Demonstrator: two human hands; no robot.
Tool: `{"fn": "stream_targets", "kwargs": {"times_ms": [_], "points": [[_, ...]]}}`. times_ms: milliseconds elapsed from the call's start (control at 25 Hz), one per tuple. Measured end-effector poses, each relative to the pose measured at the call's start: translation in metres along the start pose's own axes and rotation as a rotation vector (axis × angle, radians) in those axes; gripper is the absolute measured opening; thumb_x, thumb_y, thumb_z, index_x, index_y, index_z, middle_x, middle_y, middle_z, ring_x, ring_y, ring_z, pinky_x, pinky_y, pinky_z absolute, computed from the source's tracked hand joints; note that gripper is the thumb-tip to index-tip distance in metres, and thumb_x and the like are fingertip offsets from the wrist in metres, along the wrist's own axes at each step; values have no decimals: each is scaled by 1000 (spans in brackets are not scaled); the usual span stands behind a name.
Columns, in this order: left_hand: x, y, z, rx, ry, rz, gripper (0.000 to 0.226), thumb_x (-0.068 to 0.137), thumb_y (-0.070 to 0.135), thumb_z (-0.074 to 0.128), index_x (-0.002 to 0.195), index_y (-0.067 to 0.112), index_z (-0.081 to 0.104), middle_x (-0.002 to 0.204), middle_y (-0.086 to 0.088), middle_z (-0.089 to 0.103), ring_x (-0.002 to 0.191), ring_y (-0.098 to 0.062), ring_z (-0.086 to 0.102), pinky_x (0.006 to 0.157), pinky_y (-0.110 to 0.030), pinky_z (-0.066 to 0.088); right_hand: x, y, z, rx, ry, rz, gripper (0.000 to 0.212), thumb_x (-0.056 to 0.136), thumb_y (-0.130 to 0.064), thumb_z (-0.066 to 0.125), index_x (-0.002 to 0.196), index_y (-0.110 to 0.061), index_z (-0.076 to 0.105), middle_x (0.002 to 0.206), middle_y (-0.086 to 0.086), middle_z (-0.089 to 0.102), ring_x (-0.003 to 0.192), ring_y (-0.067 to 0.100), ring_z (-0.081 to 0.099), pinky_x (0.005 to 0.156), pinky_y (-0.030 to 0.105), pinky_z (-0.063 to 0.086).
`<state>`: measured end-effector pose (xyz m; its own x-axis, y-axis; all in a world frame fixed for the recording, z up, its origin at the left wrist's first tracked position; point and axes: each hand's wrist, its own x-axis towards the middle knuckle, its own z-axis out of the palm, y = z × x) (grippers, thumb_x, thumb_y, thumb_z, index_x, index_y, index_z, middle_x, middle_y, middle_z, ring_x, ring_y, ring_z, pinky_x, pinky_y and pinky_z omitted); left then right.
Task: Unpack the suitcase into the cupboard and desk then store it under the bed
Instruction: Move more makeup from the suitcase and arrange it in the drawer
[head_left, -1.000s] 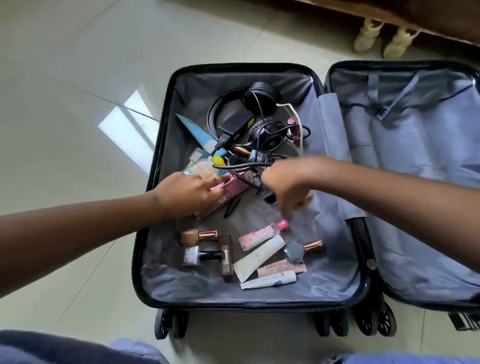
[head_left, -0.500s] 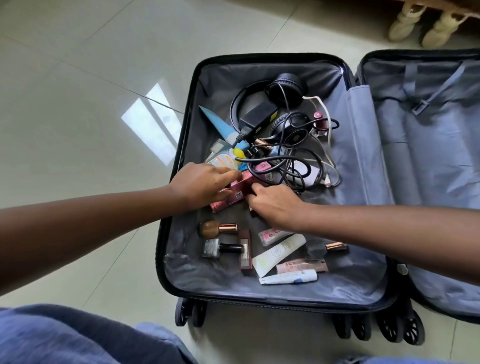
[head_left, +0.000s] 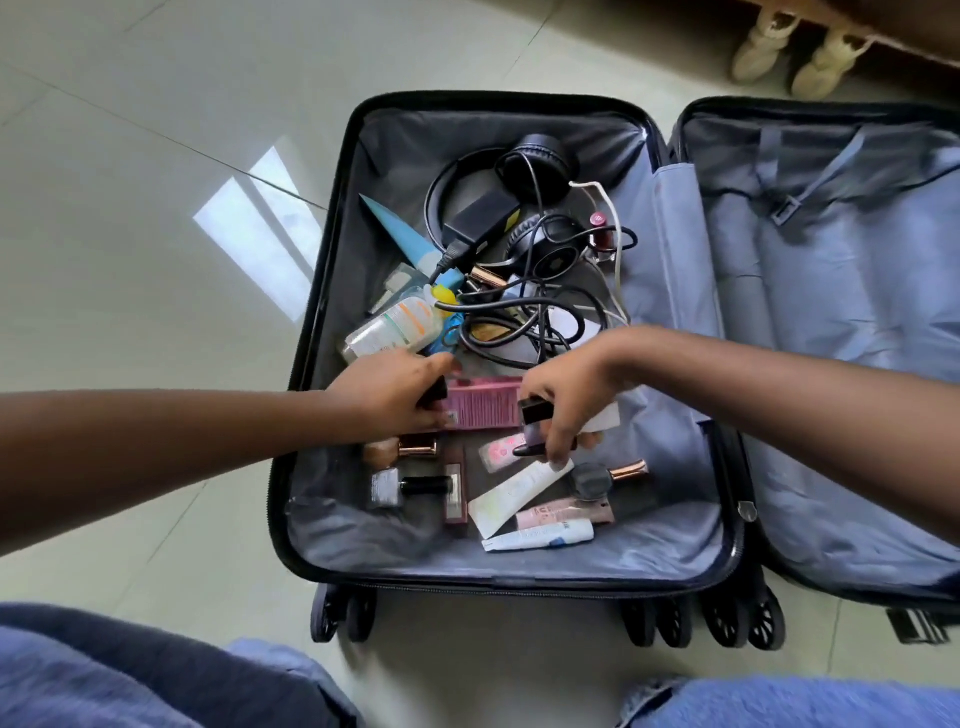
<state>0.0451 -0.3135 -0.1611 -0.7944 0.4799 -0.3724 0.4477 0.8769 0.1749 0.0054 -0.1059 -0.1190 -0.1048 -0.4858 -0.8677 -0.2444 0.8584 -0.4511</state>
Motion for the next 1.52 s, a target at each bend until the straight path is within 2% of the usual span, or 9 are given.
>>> {"fn": "stream_targets", "kwargs": {"times_ms": [200,440,720,880,960,1040,1160,1320,1520], "points": [[-22,38,-1,-79,175,92,56,76,63,56,115,26,41,122,3,46,88,-24,61,56,-32,46,-5,9,-9,-213,-167,220,15,79,-14,74,86,-5,65,64,1,63,42,9,52,43,18,45],[-10,90,15,37,-121,19,61,74,65,60,109,20,39,118,0,36,87,-25,57,57,-33,38,3,20,9,-524,-195,405,10,84,-14,58,74,-10,57,66,6,54,52,18,51,50,19,46],[-1,59,-4,42,-64,-58,52,70,38,68,110,19,42,107,0,54,91,-27,60,57,-31,37,-7,31,-3,37,-206,207,15,88,-11,63,74,-8,61,64,6,64,56,16,66,59,28,57],[-7,24,-13,-472,285,-197,26,75,27,73,89,19,52,77,-2,63,71,-22,61,61,-32,48,-21,27,-15,499,-238,-84,17,89,-26,59,86,-11,63,78,7,65,67,18,67,64,28,57],[2,16,-22,-806,443,-360,20,84,31,67,86,15,56,70,-3,63,52,-14,56,49,-26,47,-25,24,-22,622,-247,-142,39,86,-45,52,97,-9,59,86,9,67,72,19,67,64,27,57],[8,14,-28,-958,419,-464,29,90,37,57,88,9,58,71,-6,66,42,-12,50,40,-25,45,-28,21,-28,713,-212,-151,56,81,-58,44,99,-7,60,87,11,69,72,19,67,64,28,58],[7,16,-22,-736,395,-373,34,92,42,52,86,9,60,79,-6,67,67,-18,59,66,-37,48,-33,20,-31,785,-129,-152,63,79,-63,38,98,-7,63,82,9,67,67,18,67,61,26,57],[4,19,-9,-592,36,-264,27,82,42,66,84,15,62,78,-1,65,74,-18,62,67,-34,49,-32,25,-31,833,-114,-173,68,81,-67,33,99,-8,62,78,8,64,66,18,66,60,26,56],[8,21,-27,-1213,102,-433,33,89,45,55,88,13,59,52,-3,63,34,-11,40,36,-17,33,-25,19,-35,973,140,-215,56,71,-65,49,84,-12,63,63,3,62,49,12,56,46,18,47]]}}
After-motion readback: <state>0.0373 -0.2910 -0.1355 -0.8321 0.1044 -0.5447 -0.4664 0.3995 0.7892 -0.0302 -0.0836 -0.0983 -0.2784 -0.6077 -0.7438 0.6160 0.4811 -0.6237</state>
